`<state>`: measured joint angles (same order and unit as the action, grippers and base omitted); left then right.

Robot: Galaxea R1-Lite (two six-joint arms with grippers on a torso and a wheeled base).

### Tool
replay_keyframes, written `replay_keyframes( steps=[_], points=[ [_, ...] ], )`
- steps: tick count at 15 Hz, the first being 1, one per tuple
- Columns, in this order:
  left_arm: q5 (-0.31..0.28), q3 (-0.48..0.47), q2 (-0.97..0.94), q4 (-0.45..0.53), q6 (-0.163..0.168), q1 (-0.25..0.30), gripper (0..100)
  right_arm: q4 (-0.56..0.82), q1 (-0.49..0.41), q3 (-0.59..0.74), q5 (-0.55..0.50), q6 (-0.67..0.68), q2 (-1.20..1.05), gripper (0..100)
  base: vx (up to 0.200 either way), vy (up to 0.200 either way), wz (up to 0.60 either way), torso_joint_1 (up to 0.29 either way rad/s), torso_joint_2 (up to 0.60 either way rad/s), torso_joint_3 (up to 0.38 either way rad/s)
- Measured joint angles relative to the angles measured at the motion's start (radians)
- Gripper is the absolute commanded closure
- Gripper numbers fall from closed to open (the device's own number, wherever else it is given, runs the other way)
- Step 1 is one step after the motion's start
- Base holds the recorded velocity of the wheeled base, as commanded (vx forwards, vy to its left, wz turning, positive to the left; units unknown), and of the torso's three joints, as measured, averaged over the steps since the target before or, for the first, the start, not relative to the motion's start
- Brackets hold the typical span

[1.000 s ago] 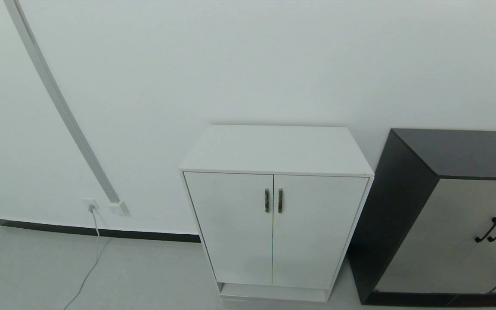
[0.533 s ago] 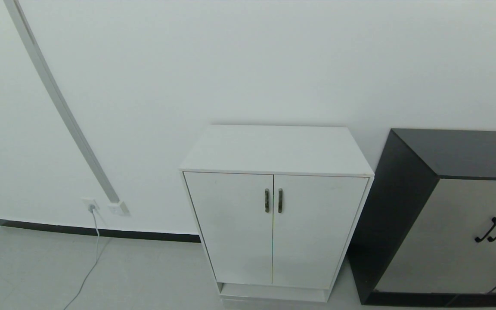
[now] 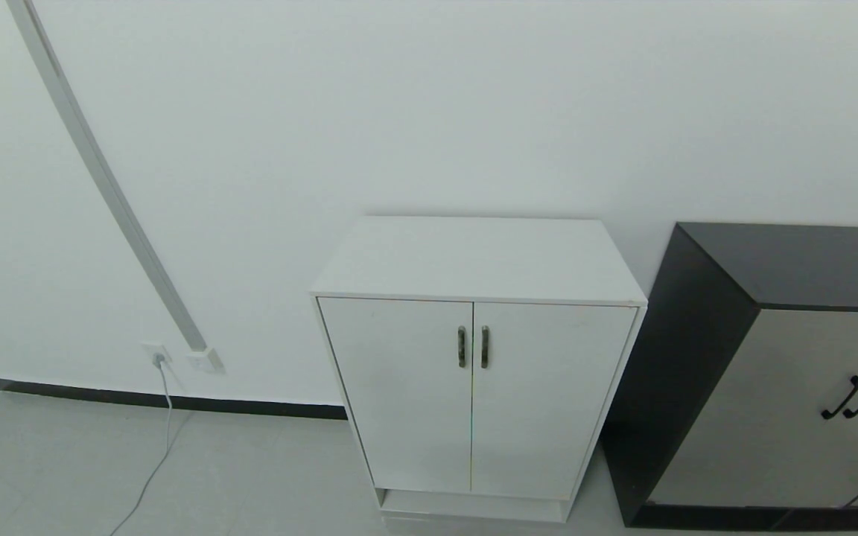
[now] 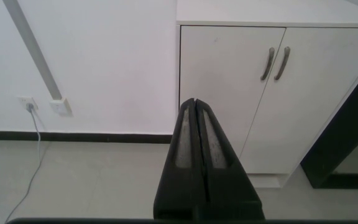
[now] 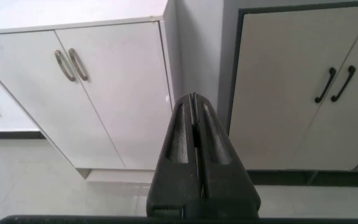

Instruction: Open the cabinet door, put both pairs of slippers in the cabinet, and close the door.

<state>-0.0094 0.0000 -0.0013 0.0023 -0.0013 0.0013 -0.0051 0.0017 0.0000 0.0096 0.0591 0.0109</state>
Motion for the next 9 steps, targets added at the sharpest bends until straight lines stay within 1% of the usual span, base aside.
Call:
replay_keyframes(
  steps=[9],
  points=[
    [0.000,0.000,0.000,0.000,0.000,0.000,100,0.001,-0.002,0.000,0.006,-0.008,-0.011,100,0.000,0.000,0.00,0.000,0.00,0.000]
  ],
)
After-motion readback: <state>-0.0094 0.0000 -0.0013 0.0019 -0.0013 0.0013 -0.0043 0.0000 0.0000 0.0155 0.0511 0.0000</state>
